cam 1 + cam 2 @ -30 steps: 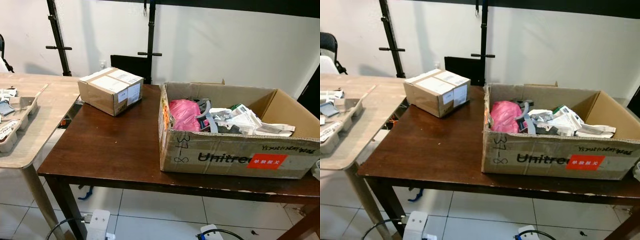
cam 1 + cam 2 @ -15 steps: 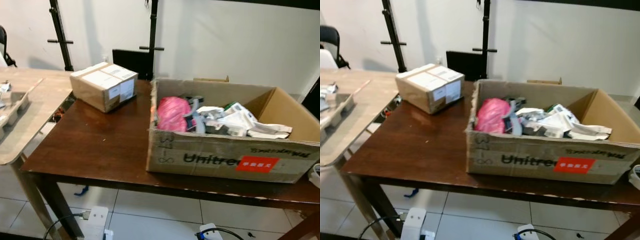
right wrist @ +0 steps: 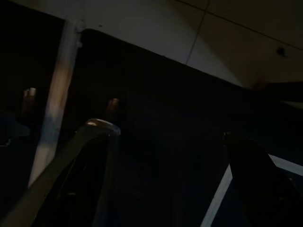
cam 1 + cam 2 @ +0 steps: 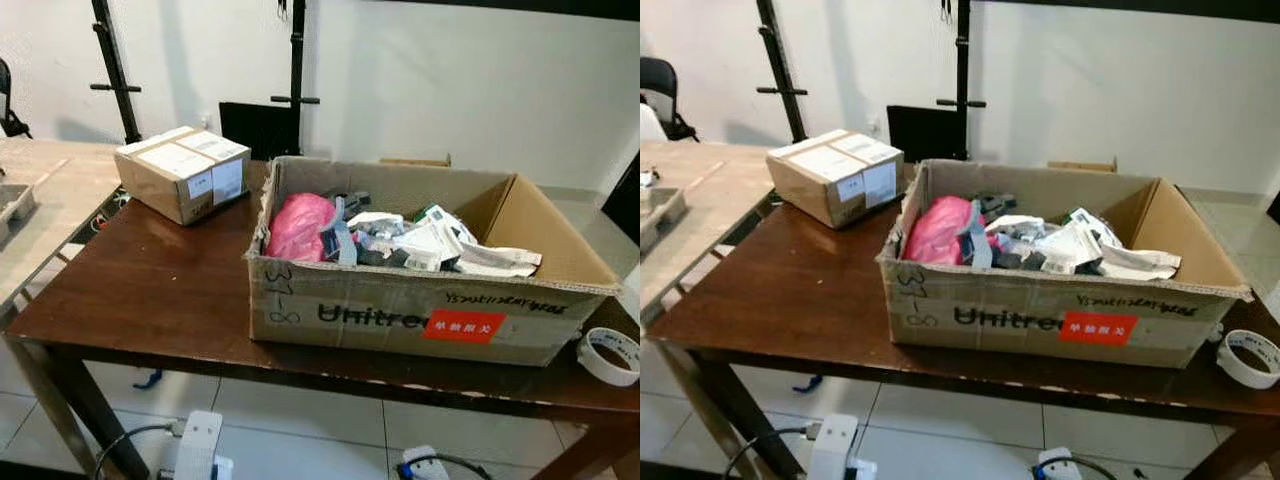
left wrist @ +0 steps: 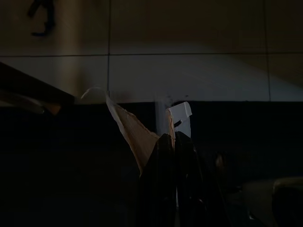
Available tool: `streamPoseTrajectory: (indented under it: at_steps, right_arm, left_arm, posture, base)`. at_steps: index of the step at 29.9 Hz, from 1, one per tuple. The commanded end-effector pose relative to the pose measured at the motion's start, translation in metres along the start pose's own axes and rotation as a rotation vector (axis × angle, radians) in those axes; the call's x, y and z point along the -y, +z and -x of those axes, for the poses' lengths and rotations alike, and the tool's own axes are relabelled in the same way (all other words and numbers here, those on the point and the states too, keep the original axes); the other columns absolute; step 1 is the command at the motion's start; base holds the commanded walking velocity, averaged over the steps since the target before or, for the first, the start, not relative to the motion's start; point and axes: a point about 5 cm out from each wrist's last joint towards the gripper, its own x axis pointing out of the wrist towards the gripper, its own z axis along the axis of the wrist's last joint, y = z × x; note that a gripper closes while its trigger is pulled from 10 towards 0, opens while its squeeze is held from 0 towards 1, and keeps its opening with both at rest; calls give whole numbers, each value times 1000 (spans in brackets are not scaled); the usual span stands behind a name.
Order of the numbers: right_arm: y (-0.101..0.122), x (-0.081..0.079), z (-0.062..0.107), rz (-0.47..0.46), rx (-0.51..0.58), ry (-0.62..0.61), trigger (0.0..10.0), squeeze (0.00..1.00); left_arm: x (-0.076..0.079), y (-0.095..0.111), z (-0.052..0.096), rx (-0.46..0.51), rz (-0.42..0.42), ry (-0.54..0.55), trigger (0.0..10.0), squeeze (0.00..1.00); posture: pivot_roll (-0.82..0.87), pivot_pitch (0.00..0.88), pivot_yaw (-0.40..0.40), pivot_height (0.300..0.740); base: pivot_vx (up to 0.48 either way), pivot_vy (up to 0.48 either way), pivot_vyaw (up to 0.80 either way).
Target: Picking trash to rubbish bin
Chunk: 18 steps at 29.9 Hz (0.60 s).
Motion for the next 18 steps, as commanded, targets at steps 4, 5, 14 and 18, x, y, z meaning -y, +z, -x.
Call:
streamPoseTrajectory:
  at_steps: [4,5,14,18]
  right_arm:
    - [-6,-1,1,-4,-19,2,10000,0]
    - [-6,-1,1,-4,-19,2,10000,0]
    - [-6,-2,1,-2,-20,3,10000,0]
    - [-6,-1,1,-2,-19,3,10000,0]
  left_arm:
    - [-2,-4,1,-25,-2,1,10000,0]
    - [-2,-4,1,-24,-3,1,10000,0]
    - [-2,-3,1,-19,-1,-1,10000,0]
    - [-2,-3,1,-19,0,-1,10000,0]
  posture:
    - [2,112,-27,740]
    - [2,112,-27,740]
    - [2,109,-27,740]
    - [2,109,-27,740]
  base:
    - [0,-322,0]
    - [0,-319,0]
    - [0,-321,0]
    - [0,-320,0]
